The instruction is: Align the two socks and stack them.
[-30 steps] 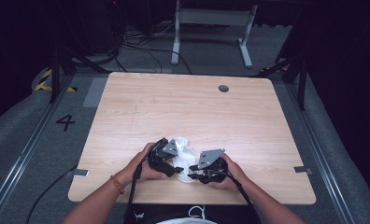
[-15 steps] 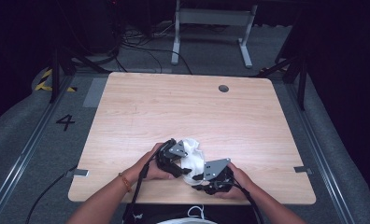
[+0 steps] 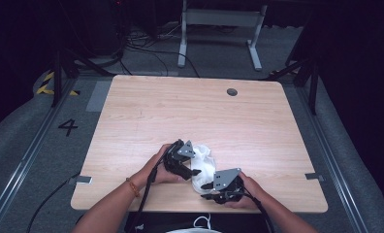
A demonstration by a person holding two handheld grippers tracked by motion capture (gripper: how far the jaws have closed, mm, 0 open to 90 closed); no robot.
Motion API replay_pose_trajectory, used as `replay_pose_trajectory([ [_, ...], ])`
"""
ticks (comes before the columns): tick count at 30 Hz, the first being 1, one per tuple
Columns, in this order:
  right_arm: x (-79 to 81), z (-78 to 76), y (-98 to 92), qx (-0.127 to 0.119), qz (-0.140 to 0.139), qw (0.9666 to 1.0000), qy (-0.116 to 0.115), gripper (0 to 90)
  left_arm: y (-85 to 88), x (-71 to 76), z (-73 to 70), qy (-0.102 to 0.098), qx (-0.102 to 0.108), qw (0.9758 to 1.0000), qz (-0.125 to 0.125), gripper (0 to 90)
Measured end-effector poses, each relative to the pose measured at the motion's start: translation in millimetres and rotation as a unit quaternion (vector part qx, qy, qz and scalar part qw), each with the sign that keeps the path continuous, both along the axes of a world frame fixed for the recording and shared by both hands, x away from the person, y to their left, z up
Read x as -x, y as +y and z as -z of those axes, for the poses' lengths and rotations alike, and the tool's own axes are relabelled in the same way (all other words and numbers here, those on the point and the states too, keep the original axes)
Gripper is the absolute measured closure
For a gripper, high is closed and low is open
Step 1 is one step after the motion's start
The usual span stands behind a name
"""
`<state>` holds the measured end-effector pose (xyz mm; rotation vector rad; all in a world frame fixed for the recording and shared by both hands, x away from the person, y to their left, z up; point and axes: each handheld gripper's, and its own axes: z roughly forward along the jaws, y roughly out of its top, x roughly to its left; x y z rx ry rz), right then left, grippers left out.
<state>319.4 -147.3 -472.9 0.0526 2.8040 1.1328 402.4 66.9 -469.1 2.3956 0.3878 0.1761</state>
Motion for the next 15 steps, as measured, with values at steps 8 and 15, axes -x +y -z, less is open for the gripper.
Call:
replay_pose_trajectory([
  [8, -2.4, 1.6, 0.1, -0.003, -0.012, 0.9998, -0.014, 75.6, 5.7, -6.1, 8.7, 0.004, 0.014, 0.9999, -0.008, 25.9],
  [15, -0.9, 5.0, -0.2, -0.016, -0.008, 0.999, -0.041, 81.4, 10.4, -11.0, 13.0, 0.017, 0.033, 0.9993, 0.001, 25.6],
])
